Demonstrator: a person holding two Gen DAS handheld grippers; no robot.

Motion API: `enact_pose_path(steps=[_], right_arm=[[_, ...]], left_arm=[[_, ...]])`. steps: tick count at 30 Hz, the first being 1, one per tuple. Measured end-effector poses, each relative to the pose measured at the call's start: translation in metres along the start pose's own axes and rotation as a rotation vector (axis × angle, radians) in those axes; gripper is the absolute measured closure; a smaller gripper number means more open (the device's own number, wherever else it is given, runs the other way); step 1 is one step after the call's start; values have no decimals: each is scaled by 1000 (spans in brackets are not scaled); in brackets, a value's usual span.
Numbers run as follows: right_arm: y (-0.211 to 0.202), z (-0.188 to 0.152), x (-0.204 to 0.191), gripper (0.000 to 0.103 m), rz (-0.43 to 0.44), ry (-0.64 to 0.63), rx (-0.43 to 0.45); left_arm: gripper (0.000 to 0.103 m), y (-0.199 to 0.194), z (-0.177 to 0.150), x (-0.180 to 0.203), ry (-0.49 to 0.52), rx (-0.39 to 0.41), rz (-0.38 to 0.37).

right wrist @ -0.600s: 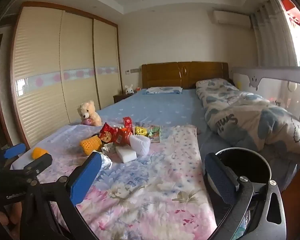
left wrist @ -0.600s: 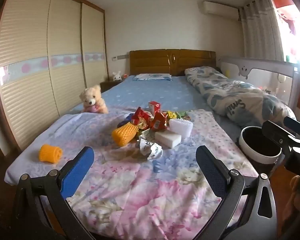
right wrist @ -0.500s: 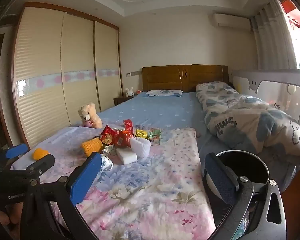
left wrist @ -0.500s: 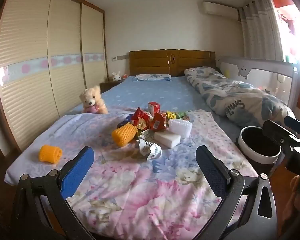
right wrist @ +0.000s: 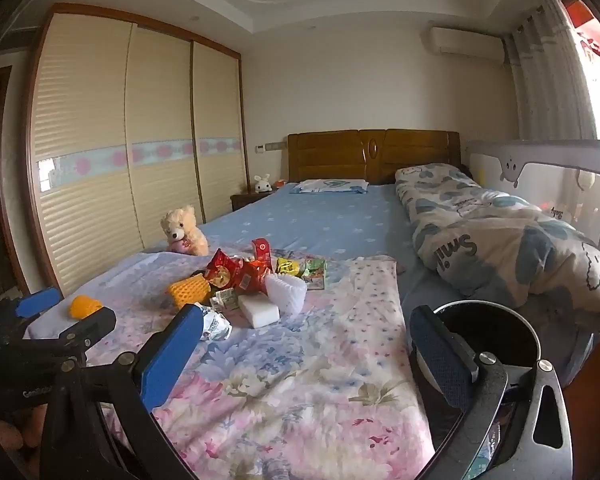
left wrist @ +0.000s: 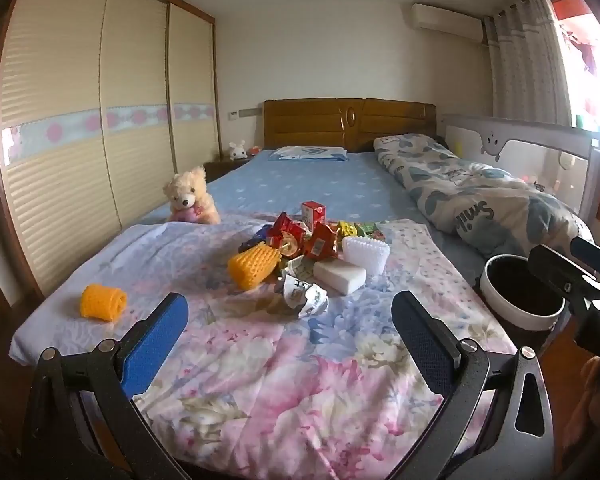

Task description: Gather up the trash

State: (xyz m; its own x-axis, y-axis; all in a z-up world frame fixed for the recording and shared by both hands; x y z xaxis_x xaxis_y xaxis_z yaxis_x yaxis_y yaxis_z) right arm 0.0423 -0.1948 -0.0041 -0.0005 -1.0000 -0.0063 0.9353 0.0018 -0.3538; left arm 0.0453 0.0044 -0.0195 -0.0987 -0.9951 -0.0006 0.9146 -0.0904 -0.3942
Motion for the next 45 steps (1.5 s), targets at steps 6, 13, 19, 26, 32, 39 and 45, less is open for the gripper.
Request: enact_pose_path(steps=[6, 13, 19, 26, 32, 39, 45], right_arm=[[4, -2, 1, 0, 0, 6, -13], [6, -4, 0, 0, 3, 4, -18], [7, -5, -1, 0, 9, 5, -24], [8, -5, -1, 0, 11, 10, -26], [9, -6, -1, 0, 14, 12, -28], [11, -8, -1, 0, 19, 20, -33], [10, -8, 0, 0, 19, 18, -30]], left_arm=[[0, 0, 0, -3, 0, 0, -1], [0, 1, -1, -1, 1, 0, 1], [0, 1, -2, -1, -1, -2, 2], [0, 2, -3, -1, 1, -4, 0], [0, 3, -4, 0, 2, -4, 3], [0, 3, -5, 1, 4, -7, 0], [0, 4, -5, 3, 5, -8, -1]])
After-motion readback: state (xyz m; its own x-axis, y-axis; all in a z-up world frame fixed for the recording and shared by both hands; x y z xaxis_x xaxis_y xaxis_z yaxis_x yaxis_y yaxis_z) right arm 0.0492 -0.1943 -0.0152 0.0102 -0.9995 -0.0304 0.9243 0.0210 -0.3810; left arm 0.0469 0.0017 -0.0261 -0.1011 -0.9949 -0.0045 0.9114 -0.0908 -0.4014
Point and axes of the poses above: each gripper's, at about its wrist camera, not at the fingertips, and y roughly the way its jaws point, x to its right, z to its top, the point moved 5 cm from there along y, roughly the way its jaws point, and after that the axes turned 5 degrees about -z, right-handed, at the moved point
